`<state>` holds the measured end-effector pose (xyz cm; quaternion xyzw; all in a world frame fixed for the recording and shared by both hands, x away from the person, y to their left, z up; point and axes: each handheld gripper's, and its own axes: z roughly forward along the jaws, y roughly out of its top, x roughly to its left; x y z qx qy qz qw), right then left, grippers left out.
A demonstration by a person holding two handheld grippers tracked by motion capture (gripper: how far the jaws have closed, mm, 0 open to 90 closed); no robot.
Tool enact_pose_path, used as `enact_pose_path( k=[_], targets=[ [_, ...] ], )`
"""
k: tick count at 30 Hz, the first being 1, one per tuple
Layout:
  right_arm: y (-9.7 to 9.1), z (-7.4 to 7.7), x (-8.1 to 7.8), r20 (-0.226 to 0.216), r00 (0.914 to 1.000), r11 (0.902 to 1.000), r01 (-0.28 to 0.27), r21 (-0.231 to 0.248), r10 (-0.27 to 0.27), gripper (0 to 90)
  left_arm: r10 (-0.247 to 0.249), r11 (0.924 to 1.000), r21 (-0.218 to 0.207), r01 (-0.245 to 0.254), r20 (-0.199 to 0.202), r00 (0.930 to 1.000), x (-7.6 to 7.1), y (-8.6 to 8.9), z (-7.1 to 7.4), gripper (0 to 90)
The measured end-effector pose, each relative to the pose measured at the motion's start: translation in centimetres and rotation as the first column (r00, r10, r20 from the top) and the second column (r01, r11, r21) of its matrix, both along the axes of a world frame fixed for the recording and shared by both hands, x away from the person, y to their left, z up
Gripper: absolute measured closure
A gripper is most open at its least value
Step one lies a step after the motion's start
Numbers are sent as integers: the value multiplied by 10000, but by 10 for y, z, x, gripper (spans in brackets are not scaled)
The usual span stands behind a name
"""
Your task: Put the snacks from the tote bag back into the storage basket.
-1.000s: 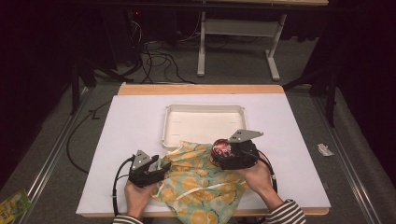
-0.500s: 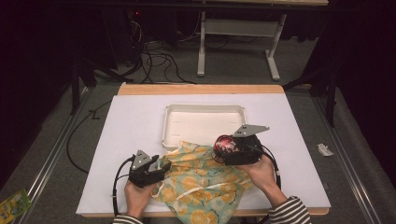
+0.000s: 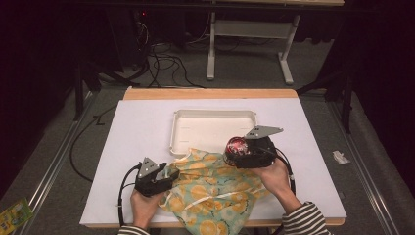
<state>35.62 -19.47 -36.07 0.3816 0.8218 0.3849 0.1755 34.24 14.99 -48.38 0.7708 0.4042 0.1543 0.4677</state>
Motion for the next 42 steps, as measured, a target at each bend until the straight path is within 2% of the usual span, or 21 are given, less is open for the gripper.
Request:
enact_pose_path(
  k=[15,25,42],
  targets=[
    [-3,6,17,-82,9996,9997,258,-46,-259,249,38,10000,36,-38,52,10000,0,-1,0,391],
    [-2,2,31,-301,9989,9994,344,-69,-346,249,75,9999,71,-75,40,10000,0,-1,0,391],
    [-5,3,48,-283,9982,9984,532,-179,-537,249,48,9999,117,-48,38,10000,0,-1,0,391]
  ],
)
